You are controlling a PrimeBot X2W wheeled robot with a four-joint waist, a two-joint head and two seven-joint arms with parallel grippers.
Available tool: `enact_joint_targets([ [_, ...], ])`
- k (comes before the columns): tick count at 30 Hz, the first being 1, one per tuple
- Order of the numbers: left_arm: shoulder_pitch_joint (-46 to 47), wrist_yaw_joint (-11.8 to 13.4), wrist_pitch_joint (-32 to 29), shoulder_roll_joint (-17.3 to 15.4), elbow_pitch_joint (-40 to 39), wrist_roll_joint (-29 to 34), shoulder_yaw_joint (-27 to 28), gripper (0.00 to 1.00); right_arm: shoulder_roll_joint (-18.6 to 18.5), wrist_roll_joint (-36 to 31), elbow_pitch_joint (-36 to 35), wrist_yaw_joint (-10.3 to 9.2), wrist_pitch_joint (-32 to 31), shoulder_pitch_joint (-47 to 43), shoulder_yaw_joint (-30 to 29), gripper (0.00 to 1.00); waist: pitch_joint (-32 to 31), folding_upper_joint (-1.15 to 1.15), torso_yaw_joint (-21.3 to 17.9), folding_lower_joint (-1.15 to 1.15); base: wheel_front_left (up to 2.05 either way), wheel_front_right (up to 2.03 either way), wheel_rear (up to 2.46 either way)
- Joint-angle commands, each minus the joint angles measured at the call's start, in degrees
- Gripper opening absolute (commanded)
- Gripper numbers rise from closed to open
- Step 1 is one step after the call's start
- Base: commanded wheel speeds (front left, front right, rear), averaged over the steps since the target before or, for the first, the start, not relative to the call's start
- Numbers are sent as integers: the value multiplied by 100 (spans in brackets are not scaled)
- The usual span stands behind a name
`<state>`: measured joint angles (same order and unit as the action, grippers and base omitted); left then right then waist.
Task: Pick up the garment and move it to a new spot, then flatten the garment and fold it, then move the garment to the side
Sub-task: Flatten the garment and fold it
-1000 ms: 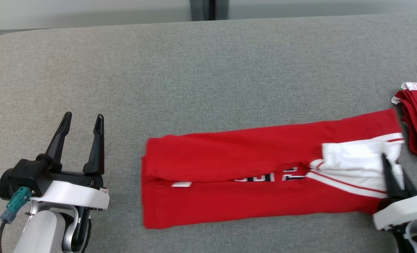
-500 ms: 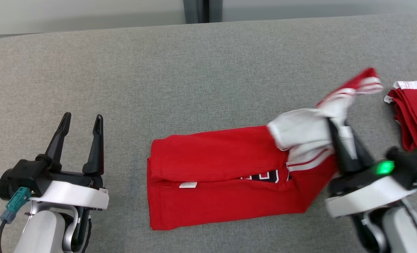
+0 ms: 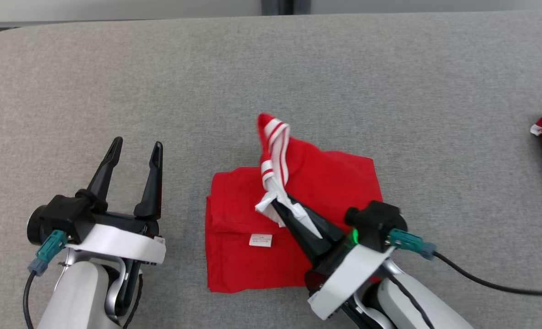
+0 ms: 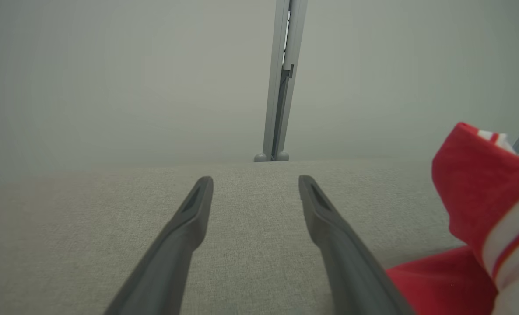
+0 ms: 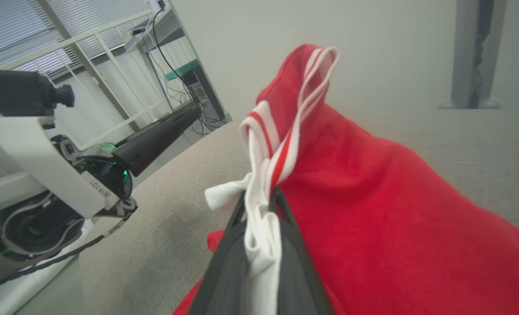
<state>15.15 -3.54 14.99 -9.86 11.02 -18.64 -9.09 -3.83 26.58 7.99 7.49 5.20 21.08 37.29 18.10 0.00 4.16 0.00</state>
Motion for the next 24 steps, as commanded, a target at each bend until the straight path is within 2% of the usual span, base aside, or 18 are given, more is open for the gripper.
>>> enact_joint_targets([
  [1, 129, -46, 19, 5, 12, 47, 13, 100, 4, 65, 168, 1, 90, 127, 89, 0, 36, 0, 53, 0, 0, 0, 0],
  [7, 235, -105, 19, 116, 111, 121, -49, 100, 69, 413, 1163, 1, 401, 591, 592, 0, 116, 0, 166, 0, 0, 0, 0],
  [9, 225, -136, 19, 151, 141, 134, -52, 100, 78, 510, 1360, 1, 501, 691, 774, 46, 139, 0, 169, 0, 0, 0, 0],
  [10, 233, -137, 19, 164, 152, 149, -49, 100, 81, 610, 1410, 1, 545, 739, 904, 100, 149, 0, 169, 0, 0, 0, 0],
  [20, 228, -193, 19, 184, 192, 227, 32, 100, 69, 1538, 1255, 1, 760, 986, 1963, 100, 167, 0, 70, 0, 0, 0, 0],
  [24, 189, -185, 19, 156, 165, 261, 105, 100, 64, 1329, 1108, 1, 922, 1129, 1680, 100, 127, 0, -17, 0, 0, 0, 0],
])
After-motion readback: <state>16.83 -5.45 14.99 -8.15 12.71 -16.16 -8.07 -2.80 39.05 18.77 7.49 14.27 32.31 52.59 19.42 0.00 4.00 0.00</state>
